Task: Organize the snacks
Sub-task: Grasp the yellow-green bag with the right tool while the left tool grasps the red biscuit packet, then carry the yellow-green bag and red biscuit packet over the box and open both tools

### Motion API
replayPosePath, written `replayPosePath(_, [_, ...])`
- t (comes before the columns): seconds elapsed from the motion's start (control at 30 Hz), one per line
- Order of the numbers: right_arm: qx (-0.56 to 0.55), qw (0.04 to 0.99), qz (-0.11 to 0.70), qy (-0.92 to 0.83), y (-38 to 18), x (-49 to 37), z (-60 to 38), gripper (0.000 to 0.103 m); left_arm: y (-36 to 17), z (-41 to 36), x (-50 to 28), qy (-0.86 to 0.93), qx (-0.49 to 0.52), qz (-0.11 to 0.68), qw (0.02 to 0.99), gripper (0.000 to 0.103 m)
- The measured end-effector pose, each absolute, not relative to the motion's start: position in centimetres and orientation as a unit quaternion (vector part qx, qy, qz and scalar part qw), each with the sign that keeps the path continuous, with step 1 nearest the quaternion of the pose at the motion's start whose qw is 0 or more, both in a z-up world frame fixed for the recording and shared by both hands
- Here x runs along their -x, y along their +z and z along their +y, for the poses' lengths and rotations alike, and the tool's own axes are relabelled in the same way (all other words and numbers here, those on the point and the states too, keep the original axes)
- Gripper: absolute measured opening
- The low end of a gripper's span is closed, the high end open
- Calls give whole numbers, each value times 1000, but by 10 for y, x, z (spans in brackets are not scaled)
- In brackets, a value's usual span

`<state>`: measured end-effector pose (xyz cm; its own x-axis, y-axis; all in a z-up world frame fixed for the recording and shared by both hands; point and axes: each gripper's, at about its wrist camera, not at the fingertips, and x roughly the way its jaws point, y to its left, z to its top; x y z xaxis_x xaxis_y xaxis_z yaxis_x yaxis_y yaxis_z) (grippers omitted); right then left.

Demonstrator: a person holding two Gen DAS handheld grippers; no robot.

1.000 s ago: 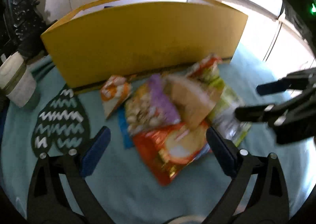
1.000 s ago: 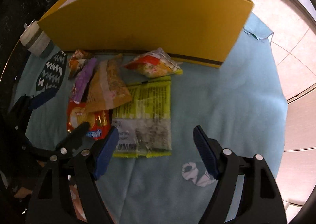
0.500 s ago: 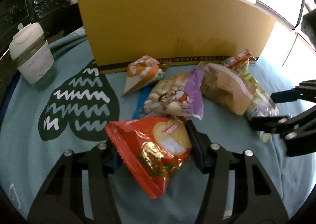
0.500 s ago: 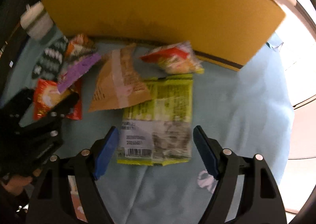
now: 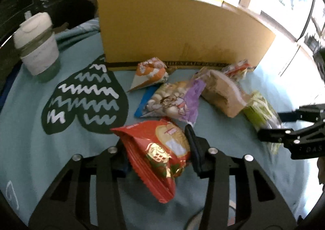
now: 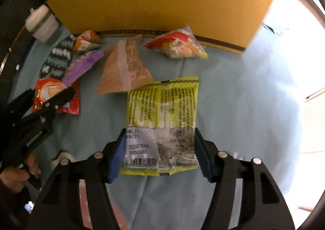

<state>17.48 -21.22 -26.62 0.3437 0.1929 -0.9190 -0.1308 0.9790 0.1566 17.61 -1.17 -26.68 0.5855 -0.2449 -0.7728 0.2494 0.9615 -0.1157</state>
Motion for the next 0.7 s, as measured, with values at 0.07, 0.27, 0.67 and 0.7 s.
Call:
replayPosePath(0.07, [-42, 823, 557, 98, -258, -167, -218, 63, -259, -10, -168, -145, 2, 429, 892, 45])
replayPosePath(0.27, [-70, 848, 515, 100, -212, -140, -232, 63, -224, -13, -146, -162, 9, 394, 905, 45])
replayPosePath(0.67, [-97, 885, 438, 121, -127, -121, -248, 63, -144, -8, -119, -179, 25, 307, 934, 45])
replayPosePath(0.7, [-98, 888, 432, 121, -121, -122, -250, 63, -136, -8, -120, -178, 27, 299, 937, 45])
